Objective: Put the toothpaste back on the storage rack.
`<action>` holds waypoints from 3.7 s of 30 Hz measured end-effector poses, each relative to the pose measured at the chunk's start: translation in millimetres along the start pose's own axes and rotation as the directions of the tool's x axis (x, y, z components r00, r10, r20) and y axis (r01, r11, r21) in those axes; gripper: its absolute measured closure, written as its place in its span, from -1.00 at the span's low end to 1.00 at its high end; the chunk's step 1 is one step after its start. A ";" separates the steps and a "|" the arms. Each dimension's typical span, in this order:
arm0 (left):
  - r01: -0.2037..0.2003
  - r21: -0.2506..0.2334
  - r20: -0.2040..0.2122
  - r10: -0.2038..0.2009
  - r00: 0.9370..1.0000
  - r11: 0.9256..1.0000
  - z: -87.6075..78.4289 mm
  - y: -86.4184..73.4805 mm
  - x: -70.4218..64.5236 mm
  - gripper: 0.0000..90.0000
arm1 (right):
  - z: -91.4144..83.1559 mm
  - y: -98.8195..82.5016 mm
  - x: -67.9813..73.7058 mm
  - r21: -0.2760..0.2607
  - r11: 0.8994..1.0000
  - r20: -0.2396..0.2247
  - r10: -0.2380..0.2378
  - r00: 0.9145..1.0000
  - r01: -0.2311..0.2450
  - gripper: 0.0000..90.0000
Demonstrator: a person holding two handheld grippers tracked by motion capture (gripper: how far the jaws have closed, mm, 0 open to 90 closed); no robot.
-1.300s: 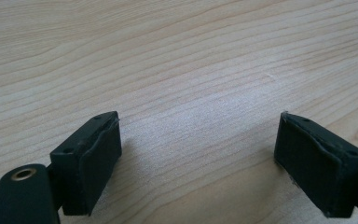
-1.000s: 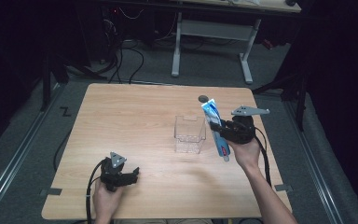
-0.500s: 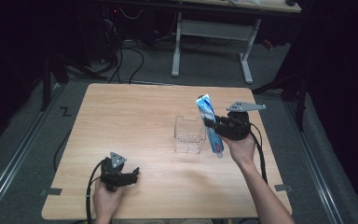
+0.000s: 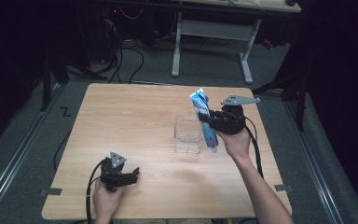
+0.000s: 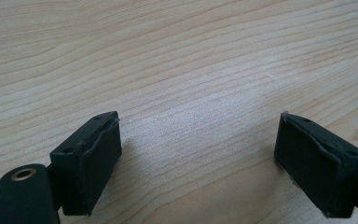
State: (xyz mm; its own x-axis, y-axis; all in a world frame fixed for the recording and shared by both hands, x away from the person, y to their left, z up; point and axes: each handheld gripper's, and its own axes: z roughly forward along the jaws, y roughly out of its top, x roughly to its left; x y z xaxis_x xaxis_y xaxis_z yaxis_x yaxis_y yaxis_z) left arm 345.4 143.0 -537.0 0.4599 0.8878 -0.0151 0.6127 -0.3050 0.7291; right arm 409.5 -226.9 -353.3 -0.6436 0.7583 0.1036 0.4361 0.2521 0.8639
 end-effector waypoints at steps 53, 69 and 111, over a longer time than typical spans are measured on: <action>-0.005 0.002 0.003 0.005 1.000 1.000 -0.1 0.0 0.0 -0.67 | 54.8 22.3 -13.2 -0.003 0.999 0.078 0.036 0.996 -0.036 0.57; -0.004 0.001 0.003 0.004 1.000 1.000 -0.1 0.0 -0.1 -0.67 | 61.6 12.0 -16.1 0.027 0.999 0.083 0.039 0.996 -0.041 0.58; -0.006 0.003 0.003 0.006 1.000 1.000 -0.2 0.1 -0.1 -0.67 | 67.6 -20.4 -19.9 0.102 0.991 0.065 0.086 0.994 -0.092 0.59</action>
State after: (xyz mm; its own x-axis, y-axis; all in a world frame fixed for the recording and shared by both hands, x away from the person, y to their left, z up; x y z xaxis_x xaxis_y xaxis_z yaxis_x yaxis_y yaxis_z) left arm 345.3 143.0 -536.8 0.4656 0.8849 -0.0133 0.6117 -0.3108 0.7275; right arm 455.9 -206.5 -406.3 -0.5617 0.8146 0.1448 0.5554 0.2415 0.7957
